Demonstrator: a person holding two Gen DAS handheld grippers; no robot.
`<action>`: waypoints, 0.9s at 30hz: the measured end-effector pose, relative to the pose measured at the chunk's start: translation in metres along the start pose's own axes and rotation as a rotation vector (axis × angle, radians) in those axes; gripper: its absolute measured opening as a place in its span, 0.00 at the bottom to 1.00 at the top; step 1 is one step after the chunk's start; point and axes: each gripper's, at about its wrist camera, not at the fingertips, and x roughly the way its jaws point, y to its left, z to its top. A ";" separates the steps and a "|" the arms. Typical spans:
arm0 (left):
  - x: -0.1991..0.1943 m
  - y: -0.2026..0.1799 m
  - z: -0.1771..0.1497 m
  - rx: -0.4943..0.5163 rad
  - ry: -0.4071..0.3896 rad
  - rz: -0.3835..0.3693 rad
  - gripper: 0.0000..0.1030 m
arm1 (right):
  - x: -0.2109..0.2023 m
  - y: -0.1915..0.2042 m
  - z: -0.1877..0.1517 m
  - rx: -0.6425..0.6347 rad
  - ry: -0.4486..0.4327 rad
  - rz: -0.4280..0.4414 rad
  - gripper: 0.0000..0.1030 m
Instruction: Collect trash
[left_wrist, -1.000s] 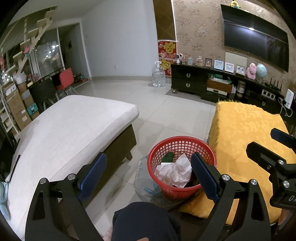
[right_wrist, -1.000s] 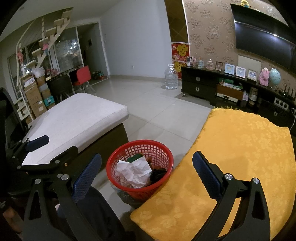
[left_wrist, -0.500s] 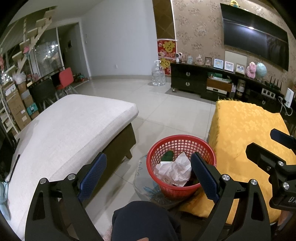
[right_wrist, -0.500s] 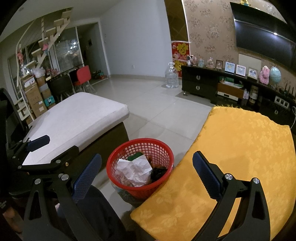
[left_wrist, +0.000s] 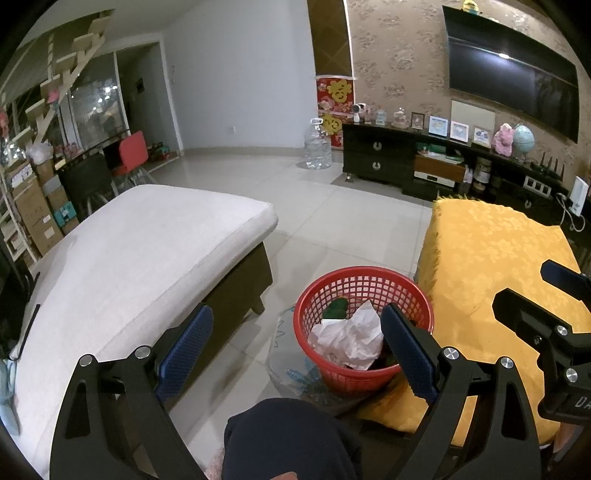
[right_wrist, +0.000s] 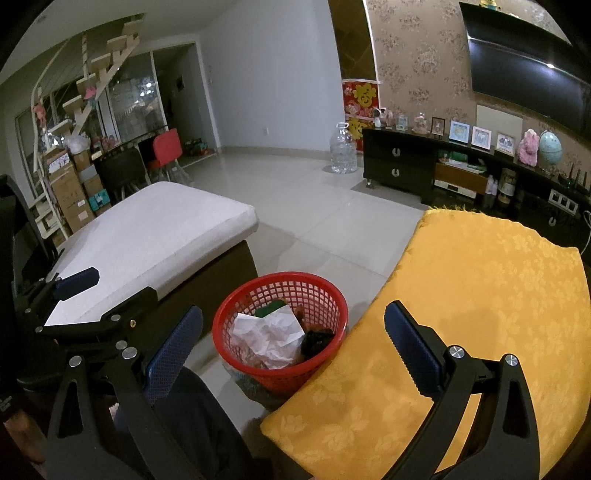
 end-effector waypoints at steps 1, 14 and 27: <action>-0.001 0.000 -0.001 0.000 0.000 0.000 0.86 | 0.000 0.000 0.000 -0.001 0.000 -0.001 0.93; -0.001 0.000 0.001 0.000 0.002 -0.001 0.86 | -0.002 0.000 0.000 0.001 0.004 0.000 0.93; -0.001 -0.002 -0.002 0.007 0.006 0.001 0.86 | -0.011 0.002 -0.007 0.008 0.011 0.000 0.93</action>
